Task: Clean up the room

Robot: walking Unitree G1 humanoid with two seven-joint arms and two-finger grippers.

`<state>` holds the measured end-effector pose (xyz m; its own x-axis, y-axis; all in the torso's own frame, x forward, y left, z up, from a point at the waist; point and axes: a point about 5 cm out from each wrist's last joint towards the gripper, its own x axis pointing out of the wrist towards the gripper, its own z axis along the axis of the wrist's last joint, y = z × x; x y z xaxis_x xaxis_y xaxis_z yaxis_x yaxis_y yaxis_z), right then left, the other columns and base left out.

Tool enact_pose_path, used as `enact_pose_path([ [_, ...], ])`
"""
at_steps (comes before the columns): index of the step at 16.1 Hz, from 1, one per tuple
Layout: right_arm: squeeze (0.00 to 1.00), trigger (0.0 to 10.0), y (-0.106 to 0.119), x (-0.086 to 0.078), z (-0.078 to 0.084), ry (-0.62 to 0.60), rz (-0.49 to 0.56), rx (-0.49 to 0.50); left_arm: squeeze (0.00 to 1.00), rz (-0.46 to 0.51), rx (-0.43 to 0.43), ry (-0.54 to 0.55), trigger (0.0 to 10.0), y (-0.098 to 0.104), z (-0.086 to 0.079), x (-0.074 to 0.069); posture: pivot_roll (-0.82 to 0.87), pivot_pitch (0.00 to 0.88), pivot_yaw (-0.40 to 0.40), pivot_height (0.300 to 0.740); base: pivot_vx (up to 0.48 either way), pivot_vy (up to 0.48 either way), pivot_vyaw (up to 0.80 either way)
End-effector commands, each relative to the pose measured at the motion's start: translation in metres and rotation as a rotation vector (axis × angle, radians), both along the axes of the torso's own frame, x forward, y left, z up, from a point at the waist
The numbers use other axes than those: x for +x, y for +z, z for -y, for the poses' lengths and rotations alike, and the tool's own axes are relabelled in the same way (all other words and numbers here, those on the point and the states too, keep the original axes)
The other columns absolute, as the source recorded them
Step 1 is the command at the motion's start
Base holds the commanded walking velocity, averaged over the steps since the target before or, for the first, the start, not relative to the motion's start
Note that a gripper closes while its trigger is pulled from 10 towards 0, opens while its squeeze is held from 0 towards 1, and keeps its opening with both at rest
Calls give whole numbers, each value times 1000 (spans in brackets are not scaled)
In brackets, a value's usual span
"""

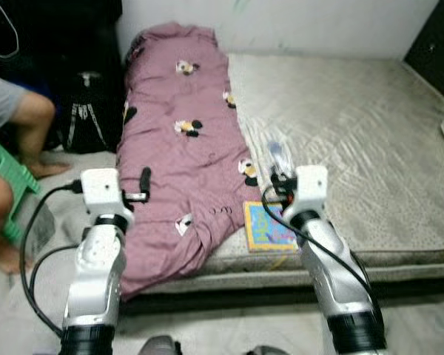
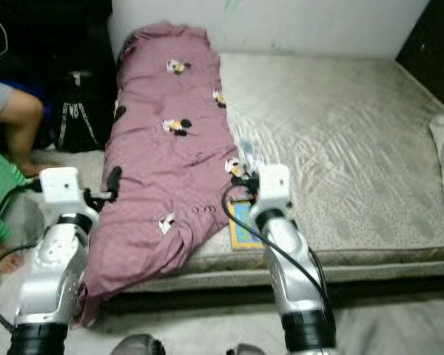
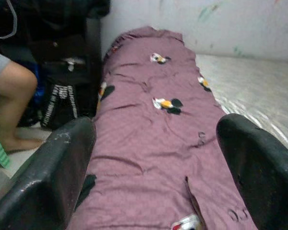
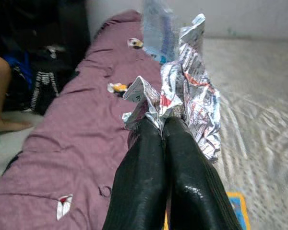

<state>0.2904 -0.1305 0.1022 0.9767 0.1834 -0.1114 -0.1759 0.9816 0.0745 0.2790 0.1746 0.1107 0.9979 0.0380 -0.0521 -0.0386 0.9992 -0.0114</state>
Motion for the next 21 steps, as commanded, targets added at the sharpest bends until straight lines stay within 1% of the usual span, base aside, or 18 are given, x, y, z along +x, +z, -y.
enact_pose_path([
  [1,0,10000,6,2,4,-12,27,-8,0,0,-4,-16,10000,1,3,4,14,0,-52,740,0,480,0],
  [4,0,10000,6,2,2,-11,32,-6,0,20,-6,-7,10000,5,5,7,16,0,-50,740,0,461,0],
  [5,0,10000,6,2,1,-10,32,-5,0,29,21,0,10000,6,5,7,17,0,-51,740,0,0,0],
  [8,0,10000,5,2,0,-1,31,-9,0,32,39,10,10000,6,2,4,22,0,-54,740,0,0,0],
  [9,0,10000,6,3,-1,7,38,-17,0,16,44,55,10000,5,-2,5,22,0,-56,740,0,0,0],
  [10,0,10000,7,4,-2,12,42,-21,0,-3,11,62,10000,3,-3,5,21,0,-58,740,0,0,0],
  [12,0,10000,9,4,-3,27,53,-30,0,11,-10,25,10000,3,-2,6,20,0,-60,740,0,0,619],
  [13,0,10000,9,4,-4,36,57,-38,0,14,-11,22,10000,3,-2,6,20,0,-60,740,0,0,800],
  [14,0,10000,9,4,-5,36,57,-37,0,20,-4,39,10000,1,-2,5,17,0,-61,740,0,0,800],
  [16,0,10000,9,4,-4,36,57,-38,0,16,-15,48,10000,0,-2,5,12,0,-61,740,0,0,800],
  [17,0,10000,10,4,-4,37,58,-39,0,3,12,82,10000,-1,-5,5,9,0,-62,740,0,0,800],
  [18,0,10000,10,4,-4,36,58,-40,0,-5,11,100,10000,-2,-6,5,9,0,-62,740,0,0,800],
  [19,0,10000,9,3,-4,39,56,-38,0,-24,37,87,10000,-2,-6,5,9,0,-62,740,0,0,800],
  [20,0,10000,9,3,-5,45,55,-36,0,-40,-3,55,10000,-2,-4,4,9,0,-62,740,0,0,800],
  [21,0,10000,9,2,-6,49,57,-35,0,-15,3,14,10000,0,-4,4,7,0,-62,740,0,0,800],
])
